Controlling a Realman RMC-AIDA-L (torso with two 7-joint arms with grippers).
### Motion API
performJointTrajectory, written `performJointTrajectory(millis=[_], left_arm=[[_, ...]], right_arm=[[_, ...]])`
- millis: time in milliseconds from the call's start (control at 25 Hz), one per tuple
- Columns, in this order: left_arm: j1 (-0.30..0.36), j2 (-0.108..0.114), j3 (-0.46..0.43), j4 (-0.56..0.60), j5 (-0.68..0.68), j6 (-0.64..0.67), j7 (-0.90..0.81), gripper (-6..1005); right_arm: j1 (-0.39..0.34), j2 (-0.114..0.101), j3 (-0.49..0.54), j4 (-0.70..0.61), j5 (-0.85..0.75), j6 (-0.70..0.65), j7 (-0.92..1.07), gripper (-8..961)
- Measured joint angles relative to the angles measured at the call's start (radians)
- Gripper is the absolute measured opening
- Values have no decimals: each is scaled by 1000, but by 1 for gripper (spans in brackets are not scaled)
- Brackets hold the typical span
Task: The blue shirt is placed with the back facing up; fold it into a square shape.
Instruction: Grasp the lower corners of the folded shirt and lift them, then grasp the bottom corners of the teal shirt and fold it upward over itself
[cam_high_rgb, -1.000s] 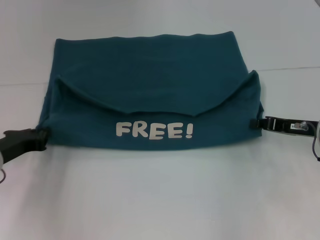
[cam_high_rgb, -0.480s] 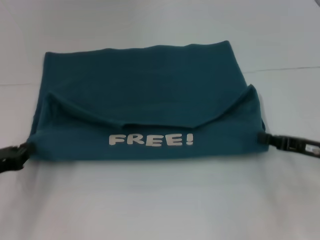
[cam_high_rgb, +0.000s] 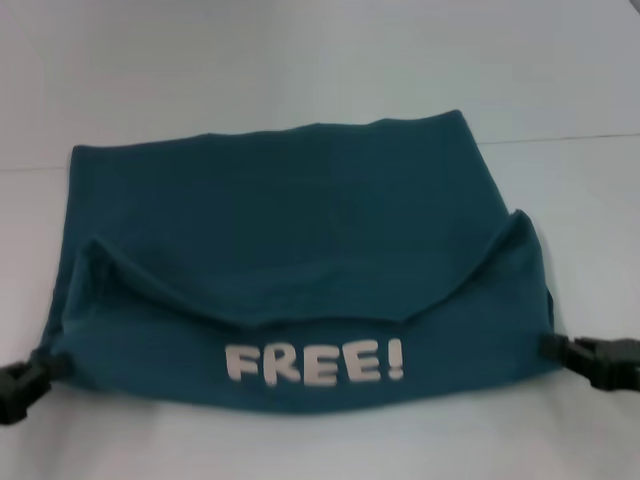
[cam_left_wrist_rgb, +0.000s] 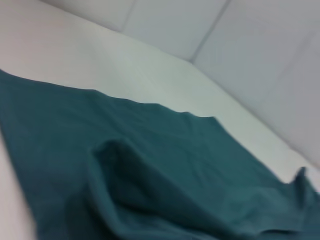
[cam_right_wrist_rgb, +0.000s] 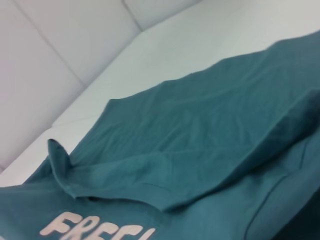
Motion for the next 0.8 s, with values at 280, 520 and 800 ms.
performJointTrajectory(millis=[280, 520, 800], left_arm=[[18, 2, -42, 2, 83, 167, 6, 51], [37, 5, -78, 5, 142, 277, 23, 52], [78, 1, -87, 23, 174, 381, 48, 54]], right_arm=[[-80, -10, 12, 0, -5, -114, -87, 46], [-136, -16, 46, -2, -5, -184, -129, 45], [-173, -32, 62, -7, -18, -225, -143, 45]])
